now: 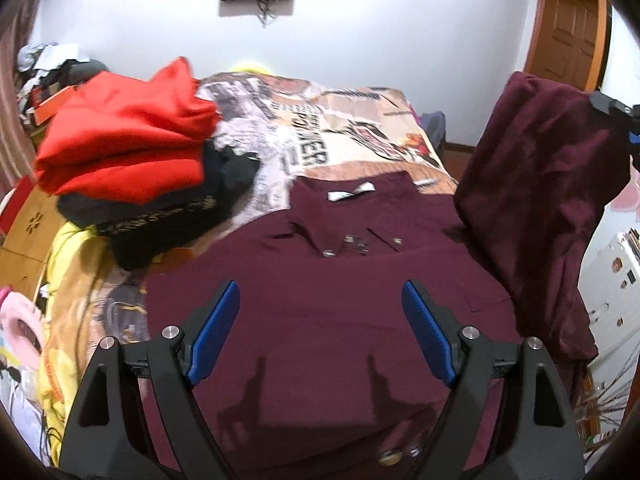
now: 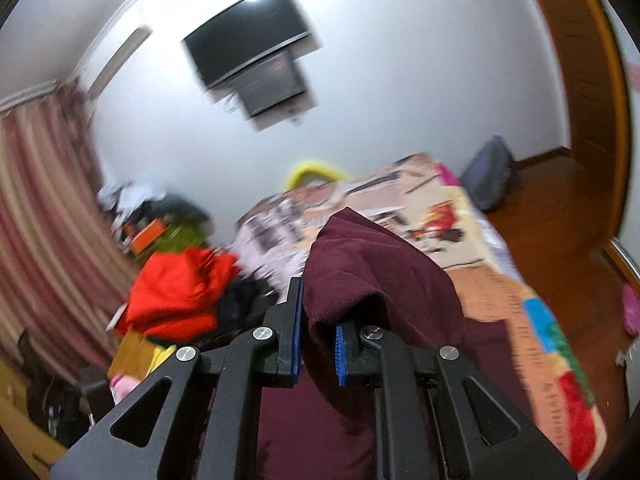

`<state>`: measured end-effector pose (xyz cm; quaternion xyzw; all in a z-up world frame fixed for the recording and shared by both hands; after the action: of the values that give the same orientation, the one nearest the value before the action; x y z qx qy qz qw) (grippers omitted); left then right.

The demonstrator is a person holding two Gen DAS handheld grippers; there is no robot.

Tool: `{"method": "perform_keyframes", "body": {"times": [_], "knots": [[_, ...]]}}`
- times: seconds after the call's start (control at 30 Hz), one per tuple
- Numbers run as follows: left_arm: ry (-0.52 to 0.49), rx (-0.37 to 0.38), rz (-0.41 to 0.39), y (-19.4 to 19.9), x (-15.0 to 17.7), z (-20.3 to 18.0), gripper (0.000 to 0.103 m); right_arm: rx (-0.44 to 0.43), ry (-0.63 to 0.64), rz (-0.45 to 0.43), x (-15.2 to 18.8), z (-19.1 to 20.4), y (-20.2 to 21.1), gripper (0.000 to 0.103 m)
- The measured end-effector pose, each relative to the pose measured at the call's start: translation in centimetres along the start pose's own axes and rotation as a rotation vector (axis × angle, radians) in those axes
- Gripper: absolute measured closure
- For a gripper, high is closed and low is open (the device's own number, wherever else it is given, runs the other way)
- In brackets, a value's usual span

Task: Fold large clothes

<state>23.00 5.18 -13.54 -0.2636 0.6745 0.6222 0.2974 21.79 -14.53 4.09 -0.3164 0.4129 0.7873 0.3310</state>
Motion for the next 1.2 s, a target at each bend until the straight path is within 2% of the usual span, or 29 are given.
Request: {"method": "perform_keyframes", "body": {"times": [0.1, 0.27, 0.43, 0.63, 0.83, 0.97, 1.03, 1.2], "knots": [[0.033, -0.029, -0.018, 1.2, 0.6, 2.4, 0.020, -0.060, 0.037, 0.099, 1.8, 2.7, -3.1, 0.092], [0.090, -0.087, -0.026, 2.4, 1.8, 6.1, 0.020, -0.125, 0.071, 0.339, 6.7, 6.5, -10.1, 0.092], [0.151, -0.129, -0.009, 3.1, 3.5, 9.2, 0.020, -0.097, 0.149, 0.548, 13.3, 7.9, -14.7, 0.092], [0.149, -0.174, 0.026, 3.0, 5.3, 10.5, 0.020, -0.043, 0.218, 0.717, 19.1, 7.4, -15.8, 0.088], [0.141, -0.181, 0.035, 2.7, 5.5, 10.4, 0.020, -0.040, 0.177, 0.813, 19.7, 6.5, -14.9, 0.084], [0.120, -0.176, 0.028, 2.8, 5.0, 9.6, 0.020, -0.063, 0.205, 0.857, 19.1, 6.3, -12.8, 0.080], [0.102, -0.172, 0.024, 2.8, 4.7, 9.0, 0.020, -0.072, 0.222, 0.845, 18.7, 6.3, -12.1, 0.080], [0.039, -0.168, 0.018, 2.4, 3.6, 6.7, 0.020, -0.028, 0.231, 0.703, 15.6, 4.5, -8.8, 0.079]]}}
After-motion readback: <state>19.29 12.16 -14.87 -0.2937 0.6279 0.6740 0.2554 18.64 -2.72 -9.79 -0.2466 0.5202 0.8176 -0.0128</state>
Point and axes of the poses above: each gripper's, at about its wrist camera, not at the fingertips, and y roughly against the way its jaws point, z to its left, x to its underside, the point moved 3 cm from there along -y, roughly the way its jaws point, and after that the axes turned 5 degrees about -y, right-handed, at the moved point
